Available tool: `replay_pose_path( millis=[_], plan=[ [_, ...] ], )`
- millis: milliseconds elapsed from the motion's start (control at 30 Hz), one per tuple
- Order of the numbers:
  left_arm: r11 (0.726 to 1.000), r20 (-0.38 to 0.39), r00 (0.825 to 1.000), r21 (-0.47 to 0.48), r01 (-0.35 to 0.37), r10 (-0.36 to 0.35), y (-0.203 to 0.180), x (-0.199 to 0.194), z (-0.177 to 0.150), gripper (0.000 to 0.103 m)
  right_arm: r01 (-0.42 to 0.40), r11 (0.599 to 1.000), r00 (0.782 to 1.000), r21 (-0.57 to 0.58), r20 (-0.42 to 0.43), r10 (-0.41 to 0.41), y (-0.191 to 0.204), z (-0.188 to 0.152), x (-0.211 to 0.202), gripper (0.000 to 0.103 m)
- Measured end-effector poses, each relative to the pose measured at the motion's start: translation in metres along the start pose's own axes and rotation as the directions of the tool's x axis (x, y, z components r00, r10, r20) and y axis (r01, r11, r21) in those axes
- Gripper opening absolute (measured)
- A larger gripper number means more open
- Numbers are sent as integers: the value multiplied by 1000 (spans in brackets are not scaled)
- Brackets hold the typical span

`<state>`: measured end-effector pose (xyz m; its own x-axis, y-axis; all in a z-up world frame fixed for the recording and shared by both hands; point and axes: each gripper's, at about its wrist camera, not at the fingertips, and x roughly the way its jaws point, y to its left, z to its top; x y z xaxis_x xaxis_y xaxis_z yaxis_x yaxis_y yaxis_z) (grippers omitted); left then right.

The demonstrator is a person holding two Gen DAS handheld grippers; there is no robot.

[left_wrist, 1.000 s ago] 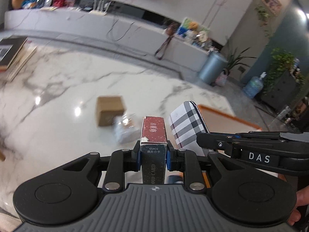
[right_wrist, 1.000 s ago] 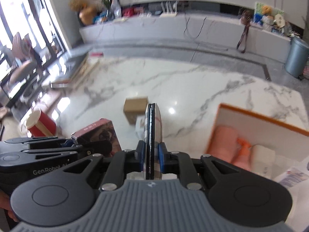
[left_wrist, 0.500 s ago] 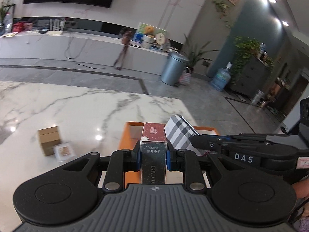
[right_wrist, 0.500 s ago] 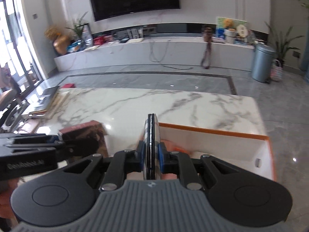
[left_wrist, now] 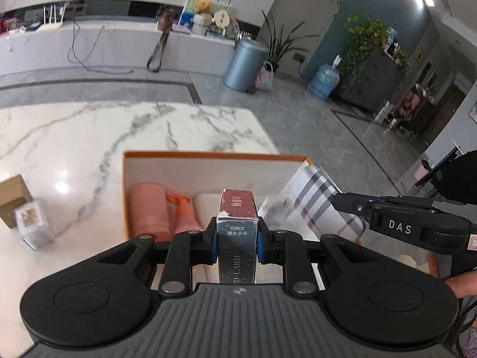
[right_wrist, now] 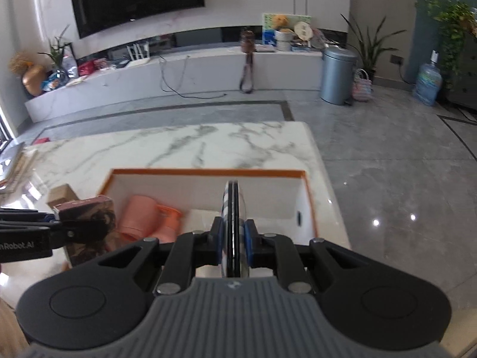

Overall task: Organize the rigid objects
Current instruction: 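Carry the red box with the left tool while the right carries the plaid case to the box, then lower the plaid case into the box and open the right gripper while the left releases the red box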

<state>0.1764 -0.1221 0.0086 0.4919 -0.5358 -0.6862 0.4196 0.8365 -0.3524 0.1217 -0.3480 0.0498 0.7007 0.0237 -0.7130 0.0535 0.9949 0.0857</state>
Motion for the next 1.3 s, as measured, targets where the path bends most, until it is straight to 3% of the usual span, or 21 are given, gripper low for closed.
replay_pose_path(
  millis=[100,567,700,1000,1300],
  plan=[
    [1000,-28,1000,2,7,-7,-1,14,-1,26,19,1000,1000,19,-16,-18,-8,-6,11,13],
    [1000,-95,995,-13,5,-6,3,52,-2,26,-54,997,995,63,-76,59,-8,-3,70,12],
    [1000,-96,995,-26,-13,10,8,52,-1,26,-52,998,996,22,-68,53,1,0,76,12],
    [999,-85,996,-45,-6,2,5,75,15,26,-20,999,996,43,-88,23,-13,-8,75,12],
    [998,-87,995,-36,-56,53,2,100,24,26,3,999,998,44,-61,0,-19,-3,73,12]
  ],
)
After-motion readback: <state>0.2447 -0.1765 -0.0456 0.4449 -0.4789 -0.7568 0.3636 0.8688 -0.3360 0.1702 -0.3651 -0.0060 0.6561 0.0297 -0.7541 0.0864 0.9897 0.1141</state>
